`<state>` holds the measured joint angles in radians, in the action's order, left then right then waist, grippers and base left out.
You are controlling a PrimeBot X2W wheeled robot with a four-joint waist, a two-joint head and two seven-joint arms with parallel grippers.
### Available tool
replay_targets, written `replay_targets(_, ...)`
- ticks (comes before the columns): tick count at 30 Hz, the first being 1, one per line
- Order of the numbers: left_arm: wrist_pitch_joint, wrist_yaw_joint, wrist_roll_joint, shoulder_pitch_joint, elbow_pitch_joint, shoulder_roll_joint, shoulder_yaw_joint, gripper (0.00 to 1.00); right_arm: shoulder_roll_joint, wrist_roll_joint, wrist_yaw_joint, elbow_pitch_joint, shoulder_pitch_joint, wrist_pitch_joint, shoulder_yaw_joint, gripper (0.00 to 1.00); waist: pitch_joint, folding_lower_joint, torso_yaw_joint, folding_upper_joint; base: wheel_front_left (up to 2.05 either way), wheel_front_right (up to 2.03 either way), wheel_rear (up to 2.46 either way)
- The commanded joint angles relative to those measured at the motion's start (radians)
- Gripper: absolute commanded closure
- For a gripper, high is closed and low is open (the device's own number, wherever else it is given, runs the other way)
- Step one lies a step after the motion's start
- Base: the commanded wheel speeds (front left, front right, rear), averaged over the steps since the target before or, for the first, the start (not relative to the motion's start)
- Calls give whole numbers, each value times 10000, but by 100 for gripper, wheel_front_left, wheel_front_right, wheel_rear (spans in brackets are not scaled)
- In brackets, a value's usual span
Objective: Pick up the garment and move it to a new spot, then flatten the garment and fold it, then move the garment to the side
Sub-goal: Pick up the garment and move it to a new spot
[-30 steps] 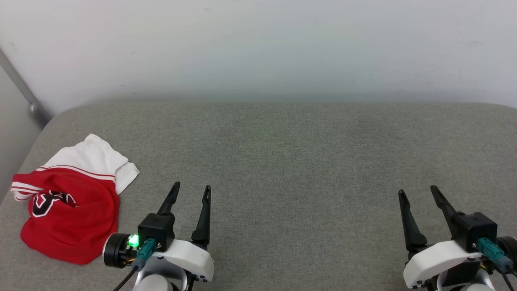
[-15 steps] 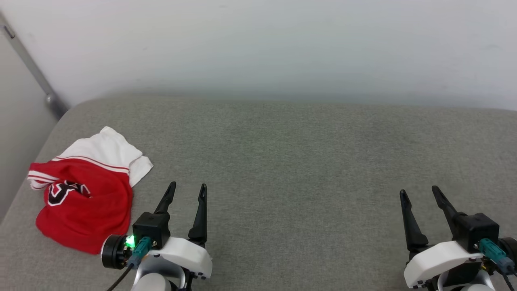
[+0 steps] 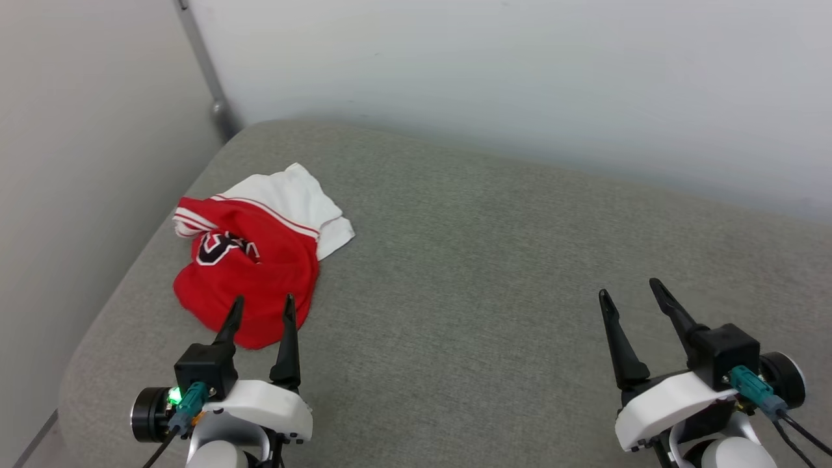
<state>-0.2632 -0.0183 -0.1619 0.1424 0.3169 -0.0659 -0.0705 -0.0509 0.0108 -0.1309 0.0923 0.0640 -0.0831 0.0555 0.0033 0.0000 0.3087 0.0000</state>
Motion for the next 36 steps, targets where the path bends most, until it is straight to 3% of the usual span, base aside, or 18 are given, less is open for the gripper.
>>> replay_targets(1,-25,-28,30,-87,-45,-43,38,0,8,50,3,19,86,-54,65,0,33,0,488,0,0,0,0)
replay_targets(15,-25,94,-67,-355,-437,-111,476,0,5,174,3,-132,253,29,819,0,203,0,2019,0,0,0,0)
replay_targets(29,-25,101,-103,73,-435,-55,495,0,5,267,3,-103,432,97,961,0,397,0,2108,0,0,0,0)
replay_targets(36,519,-145,-143,1791,-148,-522,447,0,-1,6,3,-549,843,409,1196,0,1356,0,1239,0,0,0,0)
